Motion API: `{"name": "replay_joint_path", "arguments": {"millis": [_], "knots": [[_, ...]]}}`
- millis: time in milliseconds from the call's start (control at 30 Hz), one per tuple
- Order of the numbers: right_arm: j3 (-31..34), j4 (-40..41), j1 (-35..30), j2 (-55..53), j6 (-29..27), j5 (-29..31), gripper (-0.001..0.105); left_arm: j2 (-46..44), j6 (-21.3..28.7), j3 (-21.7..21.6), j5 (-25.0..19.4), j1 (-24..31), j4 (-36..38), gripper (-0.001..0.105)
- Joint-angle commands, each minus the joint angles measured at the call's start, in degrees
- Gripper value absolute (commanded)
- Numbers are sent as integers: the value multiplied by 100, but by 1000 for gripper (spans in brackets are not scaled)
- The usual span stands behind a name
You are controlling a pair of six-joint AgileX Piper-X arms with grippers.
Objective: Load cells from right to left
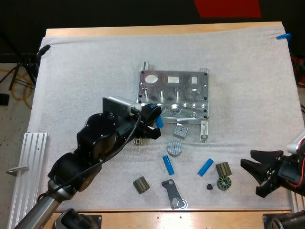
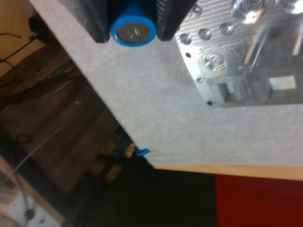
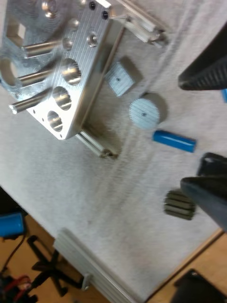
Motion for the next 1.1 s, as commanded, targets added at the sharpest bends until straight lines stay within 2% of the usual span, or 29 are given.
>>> {"name": "replay_joint_path", "arguments": {"millis": [0, 133, 233, 433, 567, 667, 867, 933, 1067], "knots": [[52, -274, 4, 4, 147, -111, 42, -99, -49, -22, 16, -29, -134, 15], [339, -993, 4, 4, 291, -702, 42, -163, -49, -22, 435, -29, -134, 15], [517, -1355, 4, 14, 291, -931, 42, -163, 26, -1, 690, -29, -134, 15], [616, -1579, 4, 14, 337, -1085, 42, -163, 71, 138, 1405, -29, -571, 15], [616, -1838, 166, 14, 337, -1046, 43, -163, 11, 284, 1563, -29, -927, 15], [616, -2031, 366, 14, 579, -800, 49, -163, -157, 333, 1594, -29, -1188, 15], [938, -3051, 780, 247, 2157, -652, 51, -163, -255, 332, 1842, -29, -2092, 15], [1193, -3822, 896, 364, 2860, -652, 51, -163, -329, 332, 1964, -29, -2404, 15], [1489, -4917, 946, 527, 3757, -590, 51, -163, -368, 332, 2058, -29, -2712, 15]]}}
